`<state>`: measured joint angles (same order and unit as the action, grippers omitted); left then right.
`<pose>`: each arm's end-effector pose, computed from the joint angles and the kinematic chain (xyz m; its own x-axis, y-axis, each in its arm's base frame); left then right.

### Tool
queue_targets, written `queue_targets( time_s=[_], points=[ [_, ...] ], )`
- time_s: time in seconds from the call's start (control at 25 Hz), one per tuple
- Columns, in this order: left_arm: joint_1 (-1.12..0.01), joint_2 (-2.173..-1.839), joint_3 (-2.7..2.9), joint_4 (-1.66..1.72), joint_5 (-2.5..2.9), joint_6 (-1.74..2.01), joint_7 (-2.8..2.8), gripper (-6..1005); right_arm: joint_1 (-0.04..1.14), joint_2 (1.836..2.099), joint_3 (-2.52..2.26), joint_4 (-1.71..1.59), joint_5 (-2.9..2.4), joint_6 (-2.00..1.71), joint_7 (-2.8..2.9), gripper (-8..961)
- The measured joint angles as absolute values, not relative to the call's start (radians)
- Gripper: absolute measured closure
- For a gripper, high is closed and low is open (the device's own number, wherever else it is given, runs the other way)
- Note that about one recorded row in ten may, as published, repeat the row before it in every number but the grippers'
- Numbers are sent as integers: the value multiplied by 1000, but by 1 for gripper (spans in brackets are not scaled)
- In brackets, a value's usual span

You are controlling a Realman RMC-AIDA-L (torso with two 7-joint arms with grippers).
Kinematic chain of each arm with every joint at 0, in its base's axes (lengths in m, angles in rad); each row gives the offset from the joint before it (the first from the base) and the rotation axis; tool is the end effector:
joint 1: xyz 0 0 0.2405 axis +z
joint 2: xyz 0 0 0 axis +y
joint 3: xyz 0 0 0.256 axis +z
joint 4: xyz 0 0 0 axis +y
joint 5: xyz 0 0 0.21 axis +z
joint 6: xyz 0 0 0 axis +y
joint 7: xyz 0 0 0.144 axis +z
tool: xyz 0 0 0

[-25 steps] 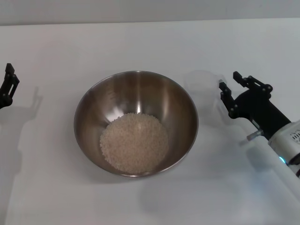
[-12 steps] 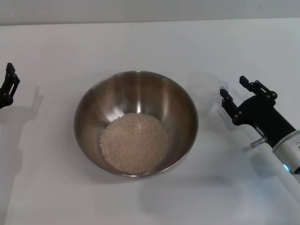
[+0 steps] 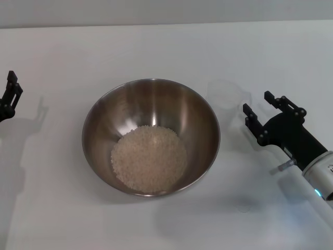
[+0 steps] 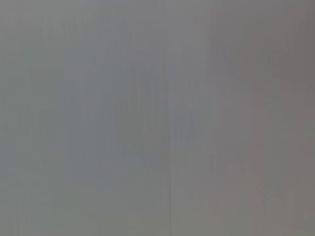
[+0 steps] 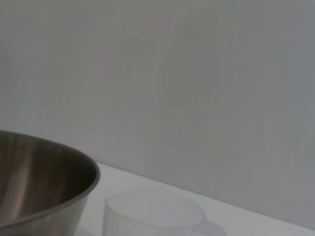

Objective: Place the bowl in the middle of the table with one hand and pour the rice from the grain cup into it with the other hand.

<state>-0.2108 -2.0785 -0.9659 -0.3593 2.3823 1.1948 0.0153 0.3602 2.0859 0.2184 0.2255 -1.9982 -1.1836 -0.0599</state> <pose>-0.3438 0.2814 -0.0118 0.7314 -0.0730 0.6780 0.6782 -0.0261 -0.7344 0.3192 0.2730 -0.0796 0.8491 -0.0118 -0.5281 -0.4815 -0.4287 -0.7645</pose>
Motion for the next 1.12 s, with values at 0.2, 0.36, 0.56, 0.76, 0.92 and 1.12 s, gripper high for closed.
queue_targets(
  time_s=[0.2,0.36,0.56,0.76,0.92,1.12],
  points=[
    [-212,-2079,-963,-359,2382,1195,15,166,346,2088,192,230,-2000,-1199,-63,368],
    [-216,-2079,-960,-357,2382,1195,15,166,310,2089,177,248,-2000,-1270,-71,343],
    [-216,-2079,-959,-356,2382,1195,15,166,220,2088,189,262,-1990,-1446,-71,311],
    [-213,-2079,-958,-352,2383,1196,15,166,128,2084,262,266,-1954,-1611,-60,279],
    [-201,-2079,-956,-352,2386,1203,16,166,85,2083,292,258,-1904,-1694,-56,248],
    [-188,-2079,-956,-355,2384,1208,24,166,73,2082,292,251,-1803,-1721,-35,198]
  ],
)
